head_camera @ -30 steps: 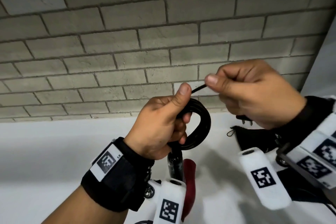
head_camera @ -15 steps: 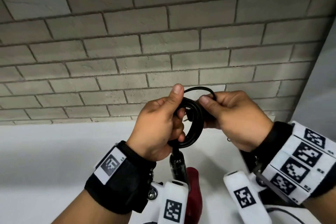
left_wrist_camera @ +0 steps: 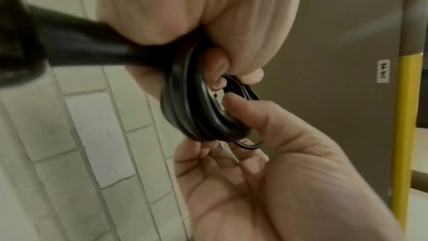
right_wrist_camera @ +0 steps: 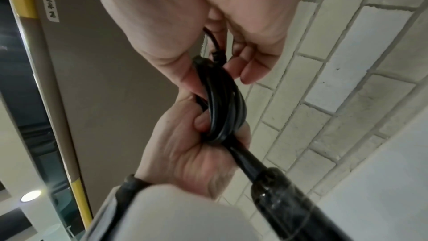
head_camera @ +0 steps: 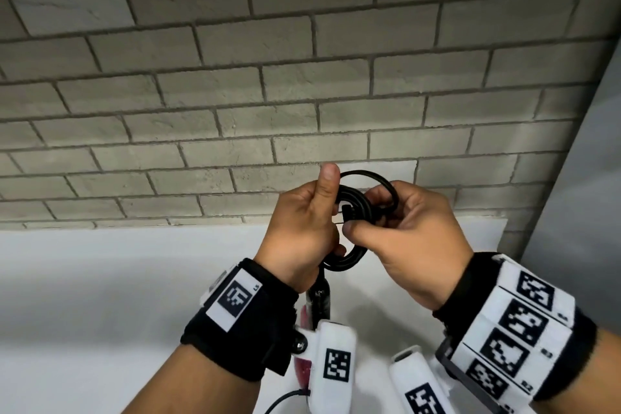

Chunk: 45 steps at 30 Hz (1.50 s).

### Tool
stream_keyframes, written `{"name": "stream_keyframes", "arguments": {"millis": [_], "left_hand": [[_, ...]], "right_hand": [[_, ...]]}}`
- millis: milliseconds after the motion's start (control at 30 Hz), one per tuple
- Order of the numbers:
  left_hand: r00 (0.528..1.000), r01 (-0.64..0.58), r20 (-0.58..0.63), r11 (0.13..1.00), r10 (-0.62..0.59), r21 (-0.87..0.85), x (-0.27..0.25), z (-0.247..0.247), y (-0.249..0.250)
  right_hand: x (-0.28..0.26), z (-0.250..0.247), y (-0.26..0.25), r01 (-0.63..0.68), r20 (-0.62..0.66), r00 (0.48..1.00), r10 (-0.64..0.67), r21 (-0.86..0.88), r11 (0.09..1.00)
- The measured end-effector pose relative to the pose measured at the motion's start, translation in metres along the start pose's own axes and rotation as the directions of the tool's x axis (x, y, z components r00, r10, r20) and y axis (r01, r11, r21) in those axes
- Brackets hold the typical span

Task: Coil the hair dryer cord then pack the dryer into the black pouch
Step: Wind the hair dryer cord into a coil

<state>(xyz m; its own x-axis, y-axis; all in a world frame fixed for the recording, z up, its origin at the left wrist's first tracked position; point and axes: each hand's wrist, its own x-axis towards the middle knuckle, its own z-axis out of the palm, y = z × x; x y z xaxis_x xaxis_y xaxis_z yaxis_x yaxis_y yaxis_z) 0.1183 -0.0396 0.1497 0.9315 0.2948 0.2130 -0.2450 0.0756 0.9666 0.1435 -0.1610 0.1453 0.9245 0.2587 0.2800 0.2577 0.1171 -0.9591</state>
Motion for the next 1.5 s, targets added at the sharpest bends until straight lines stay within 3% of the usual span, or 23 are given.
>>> {"name": "stream_keyframes", "arguments": {"millis": [133,267,367,433,667,800,867,1033,1167,1367,1500], "left_hand": [[0.998,0.062,0.021,0.998,-0.061,-0.032,0.004,-0.004,-0.003],[0.989,0.099,0.117,0.988,-0.085,-0.115,0.000,-0.005,0.002],[0.995,0.058,0.093,0.989,-0.046,-0.133,-0.001,-0.003,0.006],[0.999,0.004,0.054,0.997,0.000,-0.075,-0.001,0.001,0.003],[0.987,-0.147,-0.055,0.986,0.151,0.078,0.003,0.004,-0.010],[0.966,-0.210,-0.105,0.953,0.237,0.219,0.005,0.003,-0.014],[0.961,-0.218,-0.125,0.953,0.248,0.212,0.003,0.007,-0.010],[0.954,-0.224,-0.166,0.962,0.249,0.155,0.007,0.006,-0.014],[0.943,-0.230,-0.193,0.950,0.271,0.212,0.006,0.003,-0.016],[0.931,-0.231,-0.200,0.915,0.307,0.331,0.002,0.003,-0.007],[0.918,-0.215,-0.238,0.902,0.317,0.374,0.008,-0.006,-0.006]], "right_hand": [[0.002,0.003,-0.001,-0.069,0.036,0.997,0.065,0.137,0.988],[0.003,0.001,-0.006,-0.244,0.271,0.952,0.145,0.383,0.891],[0.004,-0.001,-0.006,-0.353,0.386,0.894,0.230,0.287,0.891],[0.005,0.000,-0.008,-0.383,0.387,0.874,0.295,0.172,0.908],[0.004,-0.004,-0.024,-0.381,0.390,0.851,0.352,-0.005,0.925],[0.002,-0.006,-0.023,-0.334,0.290,0.886,0.362,-0.142,0.932],[0.002,-0.006,-0.023,-0.358,0.278,0.884,0.376,-0.115,0.926],[0.002,-0.006,-0.028,-0.559,0.368,0.761,0.535,-0.046,0.828],[0.002,-0.007,-0.032,-0.602,0.458,0.719,0.522,0.035,0.798],[-0.001,-0.015,-0.033,-0.550,0.403,0.759,0.512,-0.025,0.835],[-0.009,-0.020,-0.027,-0.475,0.334,0.787,0.519,-0.209,0.855]]}}
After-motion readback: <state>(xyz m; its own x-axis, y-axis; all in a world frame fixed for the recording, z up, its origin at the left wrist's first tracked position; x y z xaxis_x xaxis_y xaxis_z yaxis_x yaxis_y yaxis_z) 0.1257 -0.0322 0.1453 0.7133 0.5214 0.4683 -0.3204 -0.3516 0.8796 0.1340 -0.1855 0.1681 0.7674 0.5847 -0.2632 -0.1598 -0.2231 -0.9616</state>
